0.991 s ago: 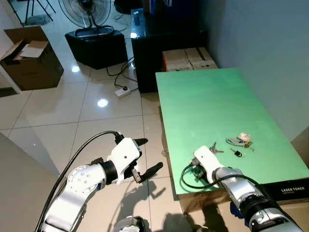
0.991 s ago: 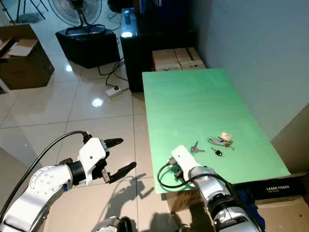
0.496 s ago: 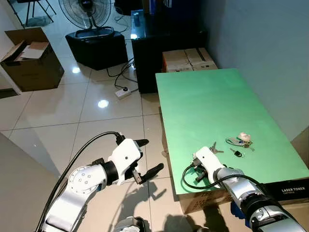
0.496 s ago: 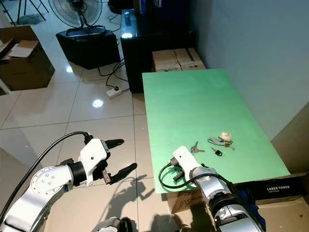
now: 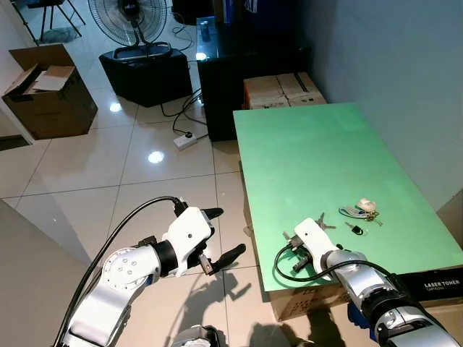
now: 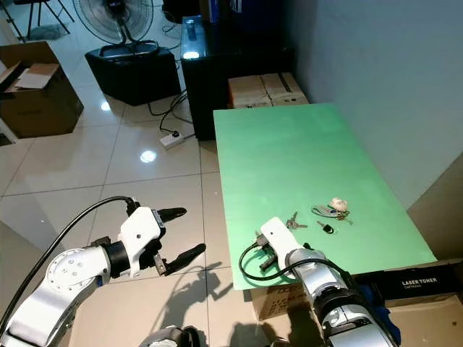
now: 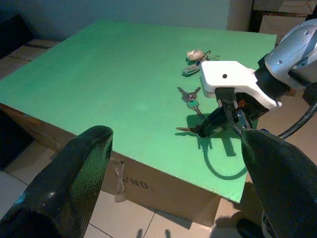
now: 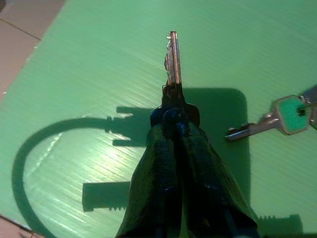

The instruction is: Hang keys on a hook

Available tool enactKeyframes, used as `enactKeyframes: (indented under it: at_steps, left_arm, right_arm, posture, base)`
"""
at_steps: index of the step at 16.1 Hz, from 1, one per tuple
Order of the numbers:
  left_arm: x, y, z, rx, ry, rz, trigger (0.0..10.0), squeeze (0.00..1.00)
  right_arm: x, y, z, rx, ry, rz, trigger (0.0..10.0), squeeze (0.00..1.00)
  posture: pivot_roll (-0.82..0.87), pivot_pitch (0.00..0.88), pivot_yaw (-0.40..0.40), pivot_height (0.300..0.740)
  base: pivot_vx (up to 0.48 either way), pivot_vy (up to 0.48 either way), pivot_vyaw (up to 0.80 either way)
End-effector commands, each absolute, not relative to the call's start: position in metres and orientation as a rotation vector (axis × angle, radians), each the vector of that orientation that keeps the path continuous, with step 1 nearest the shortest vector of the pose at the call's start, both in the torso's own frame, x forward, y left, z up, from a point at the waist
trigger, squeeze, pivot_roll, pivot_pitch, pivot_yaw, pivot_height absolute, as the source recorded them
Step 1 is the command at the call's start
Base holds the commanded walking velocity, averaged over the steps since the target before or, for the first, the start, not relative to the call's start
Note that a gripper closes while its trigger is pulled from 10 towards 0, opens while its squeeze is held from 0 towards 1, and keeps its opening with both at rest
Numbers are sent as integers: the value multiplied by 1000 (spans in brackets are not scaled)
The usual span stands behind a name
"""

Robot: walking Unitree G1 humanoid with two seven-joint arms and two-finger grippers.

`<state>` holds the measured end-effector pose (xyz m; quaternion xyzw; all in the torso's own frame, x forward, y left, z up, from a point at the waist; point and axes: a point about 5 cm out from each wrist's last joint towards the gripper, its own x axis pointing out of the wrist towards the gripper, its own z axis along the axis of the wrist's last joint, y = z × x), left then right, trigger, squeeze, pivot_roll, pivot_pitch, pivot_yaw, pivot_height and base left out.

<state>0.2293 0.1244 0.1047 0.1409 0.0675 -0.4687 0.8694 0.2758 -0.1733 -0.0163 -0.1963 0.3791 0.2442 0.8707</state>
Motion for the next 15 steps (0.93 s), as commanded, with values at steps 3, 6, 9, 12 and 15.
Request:
enactKeyframes:
  at_steps: [3, 6, 9, 12, 15]
  left_arm:
    - [234, 125, 108, 326, 123, -956, 10000, 0]
    - [239, 127, 109, 344, 102, -909, 10000, 0]
    - [242, 128, 110, 351, 93, -890, 10000, 0]
    - [245, 128, 111, 358, 84, -879, 10000, 0]
    - [244, 131, 109, 372, 93, -881, 10000, 0]
  right_arm:
    - [289, -178, -3, -352, 688, 402, 0, 0]
    - [301, -182, 15, -275, 521, 247, 0, 0]
    - [310, -179, 37, -229, 333, 175, 0, 0]
    - [311, -177, 46, -243, 245, 126, 0, 0]
    - [296, -164, 27, -351, 375, 341, 3647, 0]
  posture:
    - [30, 59, 95, 740]
    - [25, 55, 96, 740]
    - [23, 50, 101, 740]
    - [21, 50, 106, 740]
    - [27, 50, 107, 740]
  base:
    - [0, 0, 0]
    - [0, 0, 0]
    - [0, 0, 0]
    - [0, 0, 0]
    - [0, 0, 0]
